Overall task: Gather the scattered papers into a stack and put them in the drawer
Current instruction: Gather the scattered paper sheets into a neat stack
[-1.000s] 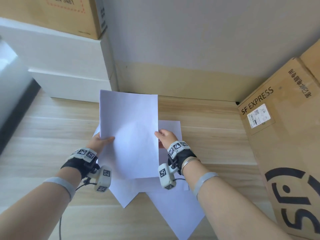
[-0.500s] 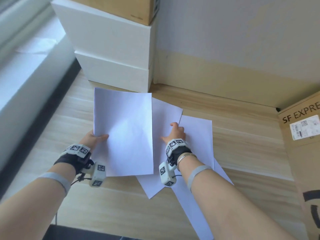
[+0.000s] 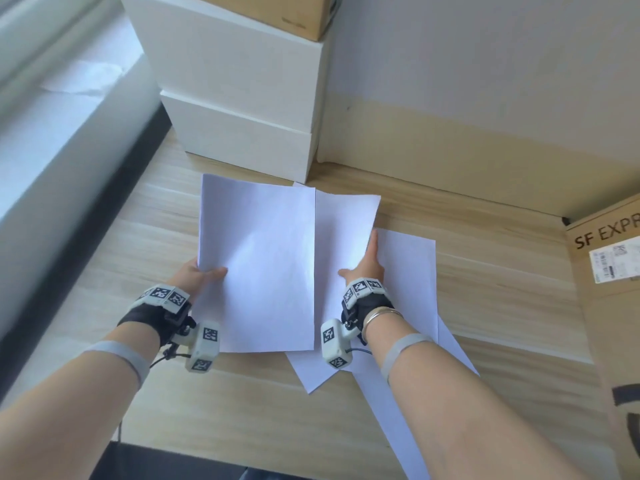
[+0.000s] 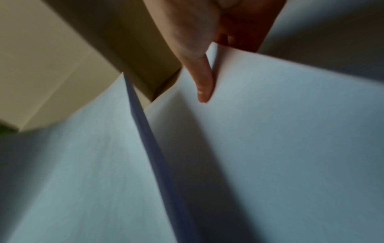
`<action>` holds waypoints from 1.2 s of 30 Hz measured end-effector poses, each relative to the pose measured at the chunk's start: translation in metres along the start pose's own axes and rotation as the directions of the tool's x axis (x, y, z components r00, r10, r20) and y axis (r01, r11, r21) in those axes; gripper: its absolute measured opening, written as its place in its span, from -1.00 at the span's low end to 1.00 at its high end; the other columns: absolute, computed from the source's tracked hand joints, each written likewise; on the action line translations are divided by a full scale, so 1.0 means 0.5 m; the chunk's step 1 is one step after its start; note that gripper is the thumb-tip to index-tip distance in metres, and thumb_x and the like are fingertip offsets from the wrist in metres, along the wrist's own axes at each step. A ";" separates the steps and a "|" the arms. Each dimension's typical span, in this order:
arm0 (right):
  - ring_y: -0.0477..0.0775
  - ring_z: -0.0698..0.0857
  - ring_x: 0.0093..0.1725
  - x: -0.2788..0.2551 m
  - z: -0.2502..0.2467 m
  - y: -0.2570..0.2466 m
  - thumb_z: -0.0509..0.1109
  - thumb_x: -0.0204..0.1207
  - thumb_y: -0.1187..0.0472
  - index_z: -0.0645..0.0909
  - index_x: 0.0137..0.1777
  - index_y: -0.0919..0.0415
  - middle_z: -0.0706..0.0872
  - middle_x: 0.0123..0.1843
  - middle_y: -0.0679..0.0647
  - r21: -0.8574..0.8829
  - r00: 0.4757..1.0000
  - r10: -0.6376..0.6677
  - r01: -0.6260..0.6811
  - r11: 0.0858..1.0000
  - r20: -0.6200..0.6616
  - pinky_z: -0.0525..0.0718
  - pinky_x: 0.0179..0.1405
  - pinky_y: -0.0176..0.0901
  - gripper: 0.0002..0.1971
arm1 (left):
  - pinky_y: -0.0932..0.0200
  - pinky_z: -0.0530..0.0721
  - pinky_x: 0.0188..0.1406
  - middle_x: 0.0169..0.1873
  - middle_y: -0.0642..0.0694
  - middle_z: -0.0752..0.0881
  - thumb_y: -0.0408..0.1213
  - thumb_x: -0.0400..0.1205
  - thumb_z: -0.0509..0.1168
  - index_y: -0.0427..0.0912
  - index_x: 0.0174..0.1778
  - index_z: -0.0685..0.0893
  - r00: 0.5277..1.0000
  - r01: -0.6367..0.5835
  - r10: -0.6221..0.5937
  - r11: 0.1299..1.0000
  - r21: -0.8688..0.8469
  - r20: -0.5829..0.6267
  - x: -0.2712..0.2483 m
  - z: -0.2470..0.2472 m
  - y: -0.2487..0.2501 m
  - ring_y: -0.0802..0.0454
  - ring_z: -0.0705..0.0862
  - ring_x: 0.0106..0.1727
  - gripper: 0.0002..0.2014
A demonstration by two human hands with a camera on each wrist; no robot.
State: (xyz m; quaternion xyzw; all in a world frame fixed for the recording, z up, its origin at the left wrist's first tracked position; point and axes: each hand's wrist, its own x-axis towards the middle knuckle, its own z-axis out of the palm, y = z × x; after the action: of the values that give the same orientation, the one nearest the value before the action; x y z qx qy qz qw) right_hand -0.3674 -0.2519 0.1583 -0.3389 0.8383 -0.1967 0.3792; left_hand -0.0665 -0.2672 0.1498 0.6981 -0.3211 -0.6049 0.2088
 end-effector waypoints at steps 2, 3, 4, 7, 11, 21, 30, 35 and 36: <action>0.25 0.60 0.37 0.004 -0.036 0.008 0.48 0.46 0.26 0.25 0.58 0.20 0.59 0.40 0.27 -0.047 0.998 0.048 -0.049 0.998 -0.028 0.55 0.29 -0.06 -0.28 | -0.37 0.55 0.30 0.02 -0.34 0.68 -0.42 0.55 0.36 -0.24 0.18 0.57 1.000 -0.008 0.008 1.000 -0.002 0.015 -0.009 0.014 0.009 -0.30 0.66 0.06 -0.72; 0.25 0.57 0.41 0.008 -0.053 0.014 0.46 0.48 0.19 0.35 0.52 0.30 0.58 0.43 0.27 -0.096 0.997 0.073 -0.075 0.993 -0.021 0.52 0.32 -0.07 -0.37 | -0.34 0.55 0.30 -0.05 -0.32 0.69 -0.44 0.57 0.34 -0.26 0.18 0.57 1.000 -0.013 0.014 1.000 -0.008 0.023 -0.014 0.024 0.014 -0.27 0.65 -0.01 -0.73; 0.25 0.54 0.44 0.012 -0.070 0.021 0.43 0.51 0.15 0.39 0.49 0.35 0.55 0.45 0.27 -0.132 0.994 0.105 -0.106 0.986 -0.010 0.50 0.34 -0.06 -0.41 | -0.31 0.56 0.28 -0.13 -0.28 0.68 -0.46 0.58 0.32 -0.27 0.18 0.56 0.999 -0.018 0.019 1.000 -0.013 0.030 -0.019 0.033 0.018 -0.23 0.65 -0.09 -0.74; 0.25 0.48 0.49 0.016 -0.125 0.041 0.35 0.58 0.14 0.32 0.53 0.37 0.48 0.51 0.26 -0.208 0.979 0.202 -0.195 0.958 0.011 0.48 0.38 -0.03 -0.42 | -0.27 0.54 0.21 -0.24 -0.22 0.66 -0.48 0.59 0.29 -0.29 0.16 0.55 0.998 -0.029 0.030 1.000 -0.008 0.059 -0.023 0.061 0.025 -0.14 0.63 -0.22 -0.76; 0.26 0.53 0.44 0.005 -0.183 0.085 0.28 0.62 0.16 0.40 0.47 0.36 0.50 0.49 0.24 -0.336 0.958 0.282 -0.251 0.908 0.046 0.58 0.24 -0.08 -0.53 | -0.28 0.57 0.17 -0.24 -0.23 0.67 -0.46 0.58 0.32 -0.31 0.15 0.58 0.995 -0.033 0.031 0.999 0.017 0.092 -0.025 0.094 0.028 -0.16 0.64 -0.22 -0.77; 0.29 0.30 0.43 -0.013 -0.179 0.208 0.39 0.48 0.10 0.61 0.21 0.24 0.32 0.45 0.18 -0.303 0.933 0.320 -0.356 0.884 -0.163 0.42 0.36 0.02 -0.65 | -0.21 0.59 0.08 -0.24 -0.26 0.66 -0.46 0.60 0.29 -0.34 0.13 0.56 0.990 -0.030 0.020 0.997 0.074 0.137 -0.031 0.144 0.011 -0.18 0.63 -0.23 -0.80; 0.22 0.60 0.29 0.006 -0.192 0.227 0.39 0.46 0.32 0.50 0.34 0.32 0.59 0.33 0.27 -0.241 0.982 0.157 -0.179 0.954 -0.105 0.56 0.17 -0.12 -0.57 | -0.19 0.56 0.07 -0.24 -0.24 0.65 -0.48 0.59 0.29 -0.31 0.10 0.56 0.989 -0.017 0.008 0.998 0.064 0.148 -0.033 0.159 -0.005 -0.17 0.62 -0.25 -0.82; 0.18 0.65 -0.14 -0.005 -0.215 0.235 0.42 0.43 0.42 0.43 0.29 0.19 0.72 0.14 0.25 0.003 0.969 0.119 -0.121 0.993 -0.218 0.60 -0.17 -0.13 -0.55 | -0.26 0.58 0.12 -0.27 -0.24 0.65 -0.46 0.57 0.32 -0.32 0.12 0.56 0.992 -0.018 0.007 0.996 0.091 0.126 -0.031 0.165 -0.001 -0.17 0.62 -0.26 -0.79; 0.21 0.68 -0.08 -0.005 -0.226 0.234 0.43 0.43 0.41 0.41 0.35 0.17 0.70 0.19 0.24 0.027 0.971 0.112 -0.109 0.994 -0.211 0.62 -0.12 -0.12 -0.50 | -0.30 0.58 0.13 -0.27 -0.25 0.66 -0.45 0.57 0.33 -0.33 0.11 0.57 0.992 -0.018 0.005 0.995 0.103 0.128 -0.032 0.167 0.002 -0.17 0.63 -0.26 -0.79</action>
State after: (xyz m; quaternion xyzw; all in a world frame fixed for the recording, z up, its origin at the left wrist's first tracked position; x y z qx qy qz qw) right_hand -0.5020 -0.1609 0.1628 -0.2658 0.8901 -0.2166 0.3003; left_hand -0.1493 -0.2484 0.1468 0.6660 -0.3687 -0.6297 0.1548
